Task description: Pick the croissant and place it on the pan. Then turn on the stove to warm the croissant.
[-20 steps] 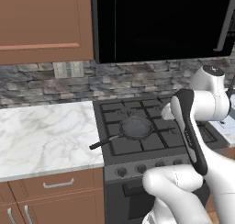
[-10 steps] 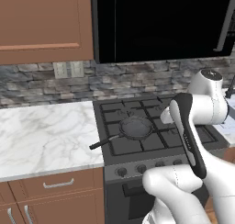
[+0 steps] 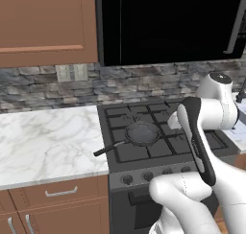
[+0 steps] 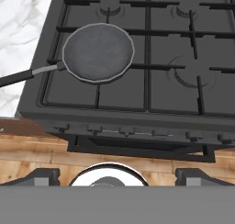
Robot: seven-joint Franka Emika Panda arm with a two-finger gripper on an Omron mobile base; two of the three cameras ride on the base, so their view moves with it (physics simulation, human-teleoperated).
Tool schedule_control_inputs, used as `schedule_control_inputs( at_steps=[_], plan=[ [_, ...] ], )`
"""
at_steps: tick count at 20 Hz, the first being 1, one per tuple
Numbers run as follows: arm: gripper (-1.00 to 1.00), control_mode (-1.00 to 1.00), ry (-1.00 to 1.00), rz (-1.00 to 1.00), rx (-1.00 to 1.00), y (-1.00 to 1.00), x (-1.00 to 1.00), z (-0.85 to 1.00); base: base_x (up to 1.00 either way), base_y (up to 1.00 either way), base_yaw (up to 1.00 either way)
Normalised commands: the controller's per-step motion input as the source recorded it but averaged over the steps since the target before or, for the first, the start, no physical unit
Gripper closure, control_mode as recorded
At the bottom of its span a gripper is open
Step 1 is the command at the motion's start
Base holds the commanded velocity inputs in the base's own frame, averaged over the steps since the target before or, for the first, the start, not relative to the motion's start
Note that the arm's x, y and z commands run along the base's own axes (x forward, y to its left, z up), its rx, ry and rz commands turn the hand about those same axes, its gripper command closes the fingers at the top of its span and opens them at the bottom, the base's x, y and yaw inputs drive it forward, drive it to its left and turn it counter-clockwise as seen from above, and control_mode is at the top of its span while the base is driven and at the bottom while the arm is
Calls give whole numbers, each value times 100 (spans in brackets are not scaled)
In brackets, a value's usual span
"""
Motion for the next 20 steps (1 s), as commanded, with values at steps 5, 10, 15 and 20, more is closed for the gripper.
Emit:
schedule_control_inputs(
  at_steps=[5, 10, 15, 20],
  plan=[
    [-100, 100, 0, 0, 0, 0, 0, 0, -8, 0, 0],
    [-100, 100, 0, 0, 0, 0, 0, 0, -32, 0, 0],
    [-100, 100, 0, 0, 0, 0, 0, 0, -51, 0, 0],
    [-100, 100, 0, 0, 0, 0, 0, 0, -51, 0, 0]
  ],
)
